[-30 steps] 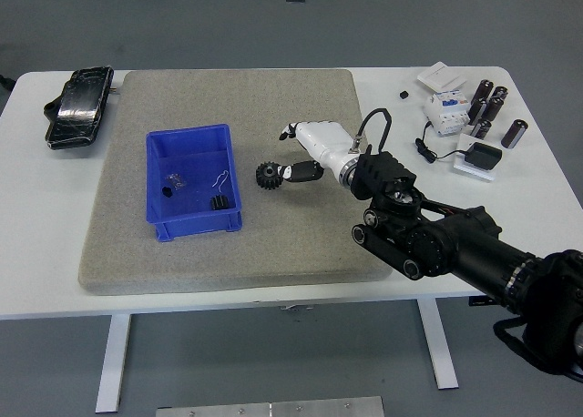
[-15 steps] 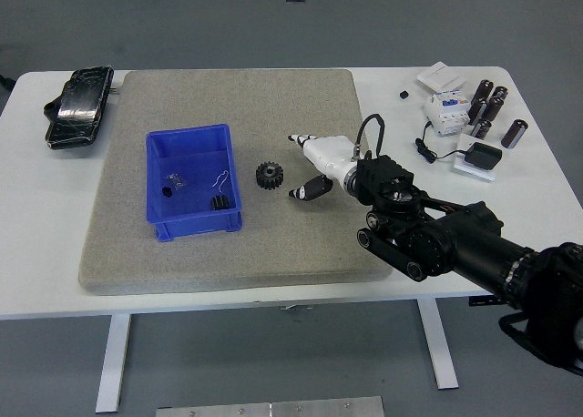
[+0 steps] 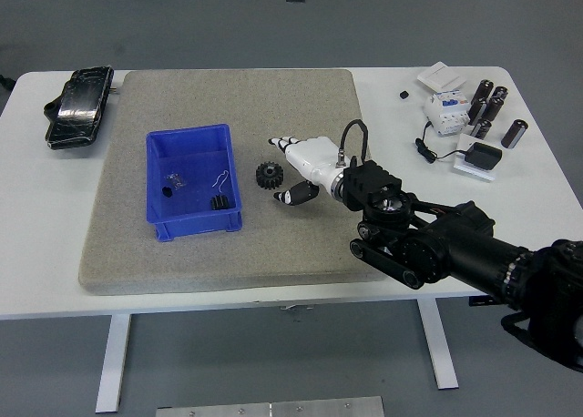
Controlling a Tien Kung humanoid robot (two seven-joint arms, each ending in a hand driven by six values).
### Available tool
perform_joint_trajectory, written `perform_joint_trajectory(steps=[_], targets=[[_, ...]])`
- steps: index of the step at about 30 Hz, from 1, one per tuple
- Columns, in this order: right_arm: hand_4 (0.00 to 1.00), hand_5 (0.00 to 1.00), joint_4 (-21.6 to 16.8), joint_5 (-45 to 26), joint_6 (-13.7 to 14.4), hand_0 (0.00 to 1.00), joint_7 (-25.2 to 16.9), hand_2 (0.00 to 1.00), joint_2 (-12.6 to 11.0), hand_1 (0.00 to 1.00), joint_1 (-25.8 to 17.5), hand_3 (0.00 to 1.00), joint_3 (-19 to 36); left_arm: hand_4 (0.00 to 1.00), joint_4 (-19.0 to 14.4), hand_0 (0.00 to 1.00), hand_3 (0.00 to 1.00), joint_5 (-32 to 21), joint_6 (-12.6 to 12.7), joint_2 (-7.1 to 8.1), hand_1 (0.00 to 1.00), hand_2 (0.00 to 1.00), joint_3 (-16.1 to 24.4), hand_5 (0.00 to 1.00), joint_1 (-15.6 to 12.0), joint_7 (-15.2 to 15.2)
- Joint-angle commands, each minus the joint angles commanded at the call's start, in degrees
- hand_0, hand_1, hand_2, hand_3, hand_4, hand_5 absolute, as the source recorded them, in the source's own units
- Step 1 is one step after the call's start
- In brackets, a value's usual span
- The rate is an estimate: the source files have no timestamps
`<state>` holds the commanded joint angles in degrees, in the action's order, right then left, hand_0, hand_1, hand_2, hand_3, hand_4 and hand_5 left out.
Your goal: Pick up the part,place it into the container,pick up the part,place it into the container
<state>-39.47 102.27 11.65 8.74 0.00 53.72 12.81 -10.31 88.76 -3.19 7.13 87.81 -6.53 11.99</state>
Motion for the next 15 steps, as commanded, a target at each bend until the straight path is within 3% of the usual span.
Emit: perform_joint_trajectory(steps=[1, 6, 7, 12, 13, 15], targets=[[0.696, 0.439, 0.09, 0.00, -0.04, 0.583, -0.01, 0.928, 0.00, 0.608, 0.06, 0.957, -0.14, 0.700, 0.00, 0.667, 0.560, 0.03, 0.00, 0.01, 0.645, 0.642, 0.01, 0.532, 0.00, 0.01], [0.696, 0.439, 0.24, -0.06, -0.74, 0.583, 0.04, 0.928, 0.00, 0.608, 0.24, 0.957, -0.95, 0.700, 0.00, 0.667, 0.560, 0.20, -0.02, 0.10, 0.645, 0.642, 0.11, 0.532, 0.01, 0.04], [0.670, 0.437, 0.24, -0.16, -0.87, 0.528, 0.01, 0.859, 0.00, 0.564, 0.23, 0.918, -1.17, 0.698, 0.00, 0.668, 0.558, 0.22, -0.02, 0.11, 0.646, 0.642, 0.13, 0.533, 0.01, 0.03], [0.670, 0.437, 0.17, -1.01, -0.59, 0.528, -0.50, 0.859, 0.00, 0.564, 0.09, 0.918, -1.95, 0.698, 0.00, 0.668, 0.558, 0.12, 0.00, 0.02, 0.646, 0.642, 0.06, 0.533, -0.10, 0.07], [0.607, 0.396, 0.10, -1.15, -0.45, 0.513, -0.62, 0.710, 0.00, 0.534, 0.09, 0.832, -1.97, 0.697, 0.00, 0.667, 0.558, 0.10, -0.01, 0.00, 0.646, 0.641, 0.04, 0.534, -0.11, 0.09], [0.607, 0.396, -0.11, -1.48, -0.19, 0.513, -0.86, 0.710, 0.00, 0.534, 0.13, 0.832, -1.96, 0.697, 0.00, 0.667, 0.558, 0.14, -0.02, -0.01, 0.646, 0.641, 0.05, 0.534, -0.08, 0.10]])
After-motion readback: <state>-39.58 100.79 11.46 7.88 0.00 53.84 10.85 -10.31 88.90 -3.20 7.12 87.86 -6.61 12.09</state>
